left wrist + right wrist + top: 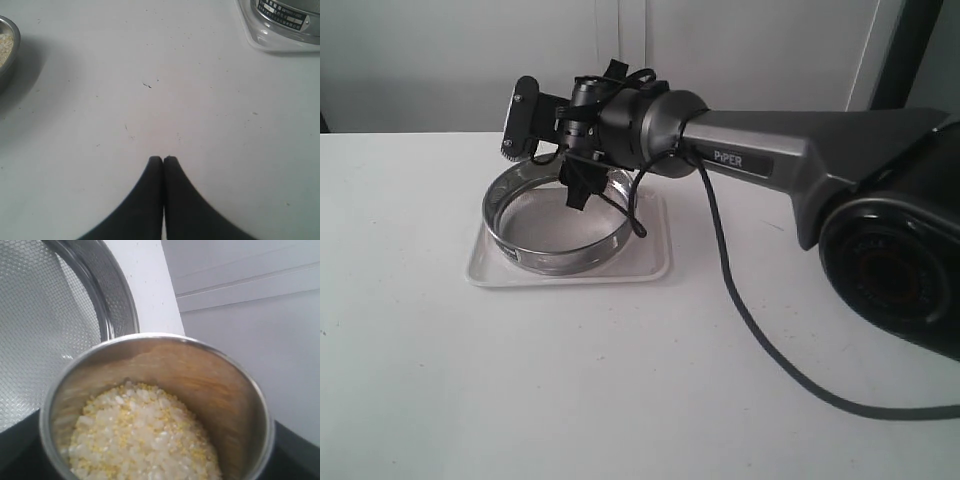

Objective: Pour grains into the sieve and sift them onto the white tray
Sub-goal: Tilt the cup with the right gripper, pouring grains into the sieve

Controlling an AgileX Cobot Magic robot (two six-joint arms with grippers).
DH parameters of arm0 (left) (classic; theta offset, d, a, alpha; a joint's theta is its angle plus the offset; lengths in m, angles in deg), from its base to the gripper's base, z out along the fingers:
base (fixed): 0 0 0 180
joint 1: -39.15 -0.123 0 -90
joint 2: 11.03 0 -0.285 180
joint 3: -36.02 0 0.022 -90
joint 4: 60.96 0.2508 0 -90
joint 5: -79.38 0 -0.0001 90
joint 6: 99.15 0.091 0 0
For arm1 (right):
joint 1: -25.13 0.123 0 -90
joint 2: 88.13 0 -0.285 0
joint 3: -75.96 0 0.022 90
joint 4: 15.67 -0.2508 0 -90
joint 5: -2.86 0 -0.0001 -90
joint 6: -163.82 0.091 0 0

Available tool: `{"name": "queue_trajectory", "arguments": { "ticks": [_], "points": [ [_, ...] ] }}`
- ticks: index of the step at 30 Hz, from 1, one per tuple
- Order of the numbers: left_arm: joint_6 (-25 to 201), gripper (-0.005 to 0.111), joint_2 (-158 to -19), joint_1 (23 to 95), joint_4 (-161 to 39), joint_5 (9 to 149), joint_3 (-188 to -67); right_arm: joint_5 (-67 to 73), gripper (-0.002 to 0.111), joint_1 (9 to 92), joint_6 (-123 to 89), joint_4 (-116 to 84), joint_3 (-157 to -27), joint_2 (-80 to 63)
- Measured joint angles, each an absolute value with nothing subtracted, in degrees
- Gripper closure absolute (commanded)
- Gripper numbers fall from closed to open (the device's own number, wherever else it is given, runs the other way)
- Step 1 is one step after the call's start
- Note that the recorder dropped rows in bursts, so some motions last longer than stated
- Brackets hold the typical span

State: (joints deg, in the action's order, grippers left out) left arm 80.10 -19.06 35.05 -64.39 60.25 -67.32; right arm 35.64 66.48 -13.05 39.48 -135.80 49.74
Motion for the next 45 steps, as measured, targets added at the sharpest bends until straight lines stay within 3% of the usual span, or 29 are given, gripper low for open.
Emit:
{"name": "queue_trajectory", "arguments": {
  "ticks": [45],
  "points": [
    [80.10, 0.107, -19.06, 35.05, -64.39, 60.25, -67.32, 40.60, 0.108, 67.22, -14.49, 60.07, -136.35, 55.13]
  ]
}}
